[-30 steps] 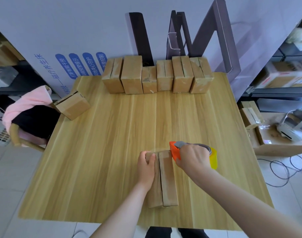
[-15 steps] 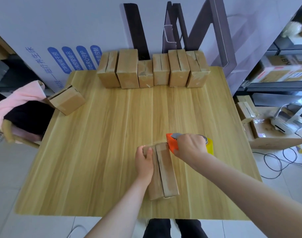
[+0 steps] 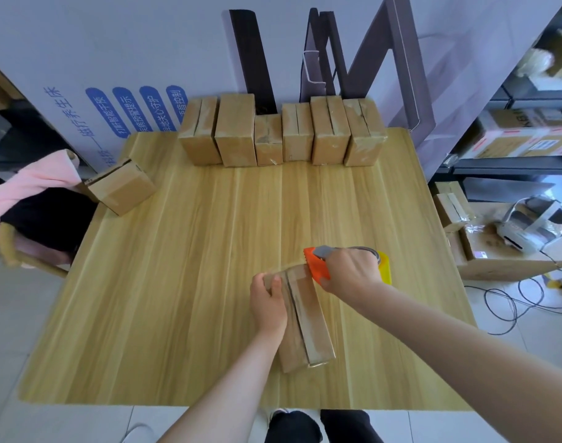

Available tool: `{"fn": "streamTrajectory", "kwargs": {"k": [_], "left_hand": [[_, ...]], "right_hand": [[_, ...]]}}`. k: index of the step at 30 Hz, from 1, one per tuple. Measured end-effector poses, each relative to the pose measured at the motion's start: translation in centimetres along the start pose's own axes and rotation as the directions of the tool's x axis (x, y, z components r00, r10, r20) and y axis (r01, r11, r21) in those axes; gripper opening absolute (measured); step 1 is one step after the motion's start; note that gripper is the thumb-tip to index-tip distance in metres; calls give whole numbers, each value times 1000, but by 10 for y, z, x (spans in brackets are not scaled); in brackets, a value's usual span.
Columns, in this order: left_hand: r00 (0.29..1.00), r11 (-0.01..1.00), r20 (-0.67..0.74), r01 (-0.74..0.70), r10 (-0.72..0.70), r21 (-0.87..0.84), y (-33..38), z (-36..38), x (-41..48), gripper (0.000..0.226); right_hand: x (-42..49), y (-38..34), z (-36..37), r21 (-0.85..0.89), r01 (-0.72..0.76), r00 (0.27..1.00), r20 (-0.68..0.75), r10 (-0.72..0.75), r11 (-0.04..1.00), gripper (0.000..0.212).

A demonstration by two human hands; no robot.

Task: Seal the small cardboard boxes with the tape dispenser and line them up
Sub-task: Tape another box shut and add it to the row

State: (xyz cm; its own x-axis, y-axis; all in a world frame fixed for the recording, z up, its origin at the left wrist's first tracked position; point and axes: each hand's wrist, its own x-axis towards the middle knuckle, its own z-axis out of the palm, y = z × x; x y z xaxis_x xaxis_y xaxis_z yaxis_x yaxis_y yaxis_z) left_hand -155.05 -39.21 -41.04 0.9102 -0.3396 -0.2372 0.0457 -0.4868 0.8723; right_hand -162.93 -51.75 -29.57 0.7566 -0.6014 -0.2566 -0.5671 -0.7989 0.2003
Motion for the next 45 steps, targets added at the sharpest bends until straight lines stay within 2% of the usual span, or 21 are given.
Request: {"fn": "streamTrajectory", "kwargs": {"k": [4,9,12,14,16,19,21,24,26,30,34,35,36,37,38,39,40,41,42,43,45], "left_hand": [[1000,1000,-23,-6,6,27,3,0,0,28],[999,1000,-40,8,-7,19,4,1,-1,20],[998,1000,-51,26,-26,-13,3,2,-1,19],[998,1000,-64,17,-17,-3,2,3,-3,23],[998,1000,-61,31,-31,2,5,5,-2,27],[992,998,-114,60,-61,-10,8,8,0,27],[990,996,-107,86,-88,-31,11,8,-3,26],[986,989,-109,116,-126,-93,11,5,-3,24],[979,982,-129,142,-158,-122,8,6,-7,21],[954,958,-169,213,-246,-195,4,10,-19,27],[966,963,-96,223,-239,-153,7,8,-20,35],[975,977,-101,191,-200,-93,8,6,-20,36],[987,995,-132,94,-89,28,7,3,-18,37],[984,981,-143,-76,102,180,9,0,-15,39],[942,906,-82,-285,325,312,12,-2,-11,42],[860,788,46,-485,508,380,17,-2,-4,47],[764,669,192,-636,616,385,23,0,4,50],[687,578,328,-725,649,375,29,3,12,48],[648,521,435,-761,625,386,32,5,18,45],[650,499,513,-760,561,416,34,5,23,46],[688,530,597,-715,413,456,30,5,29,52]], "right_hand": [[6,3,-4,-54,32,999,42,-30,998,20],[17,3,-10,-58,55,995,82,-50,997,10],[19,-4,-8,-84,36,998,49,-32,996,7],[8,-17,11,-139,103,990,105,-89,985,21],[4,-17,40,15,77,975,208,-79,997,26],[18,12,56,182,-15,986,163,-15,983,32],[21,34,51,305,-130,972,228,60,943,40],[25,49,34,491,-353,932,263,250,797,33],[24,49,21,647,-419,906,251,341,637,38],[5,36,9,910,-311,891,180,416,273,37],[-10,18,4,971,-236,853,226,471,-38,33],[-12,17,3,970,-224,846,240,477,-92,32],[-12,18,4,969,-211,840,248,482,-130,31],[-13,19,5,967,-204,834,254,489,-155,31],[-14,21,6,966,-197,830,256,496,-169,30],[-15,22,7,966,-193,829,255,498,-173,30],[-16,23,8,966,-191,829,254,498,-174,30],[-17,24,9,966,-192,829,255,498,-174,30],[-18,23,10,966,-187,828,252,501,-177,30],[-18,22,11,967,-180,828,248,503,-181,30],[-20,18,12,971,-170,829,234,509,-168,30]]}}
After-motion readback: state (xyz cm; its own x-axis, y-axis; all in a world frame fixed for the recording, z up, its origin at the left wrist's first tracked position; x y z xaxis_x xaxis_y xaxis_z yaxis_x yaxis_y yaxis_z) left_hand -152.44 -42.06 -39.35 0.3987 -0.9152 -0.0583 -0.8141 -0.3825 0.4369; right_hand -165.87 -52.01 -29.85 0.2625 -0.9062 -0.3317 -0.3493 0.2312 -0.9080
